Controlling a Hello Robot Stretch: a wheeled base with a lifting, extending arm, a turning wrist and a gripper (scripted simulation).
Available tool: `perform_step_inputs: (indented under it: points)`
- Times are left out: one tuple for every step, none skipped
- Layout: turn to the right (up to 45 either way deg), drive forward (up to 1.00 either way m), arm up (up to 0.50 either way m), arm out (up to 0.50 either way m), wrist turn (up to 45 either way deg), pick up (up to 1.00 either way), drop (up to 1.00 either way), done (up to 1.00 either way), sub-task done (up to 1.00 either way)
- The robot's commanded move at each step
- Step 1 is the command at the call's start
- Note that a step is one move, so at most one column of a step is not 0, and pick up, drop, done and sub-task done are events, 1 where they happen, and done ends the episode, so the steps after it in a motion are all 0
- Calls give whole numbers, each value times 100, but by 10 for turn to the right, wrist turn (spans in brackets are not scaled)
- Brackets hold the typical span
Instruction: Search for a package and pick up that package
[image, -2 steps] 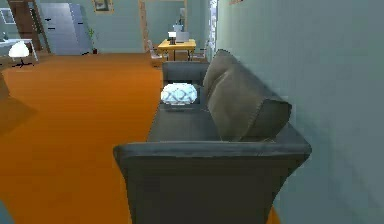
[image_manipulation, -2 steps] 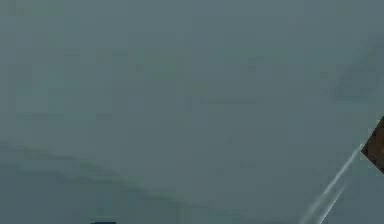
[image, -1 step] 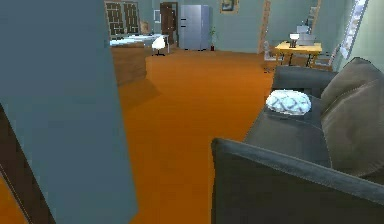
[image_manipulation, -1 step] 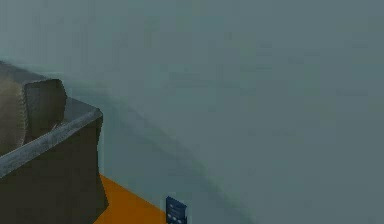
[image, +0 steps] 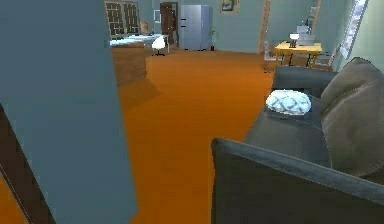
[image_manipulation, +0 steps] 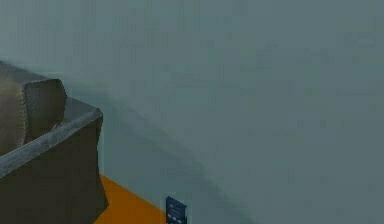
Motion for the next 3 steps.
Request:
perform_step_inputs:
  points:
    - [0,0,0,42,0,0,0,0,0]
    - [0,0,0,0,450,0,0,0,0]
    - [0,0,0,0,450,0,0,0,0]
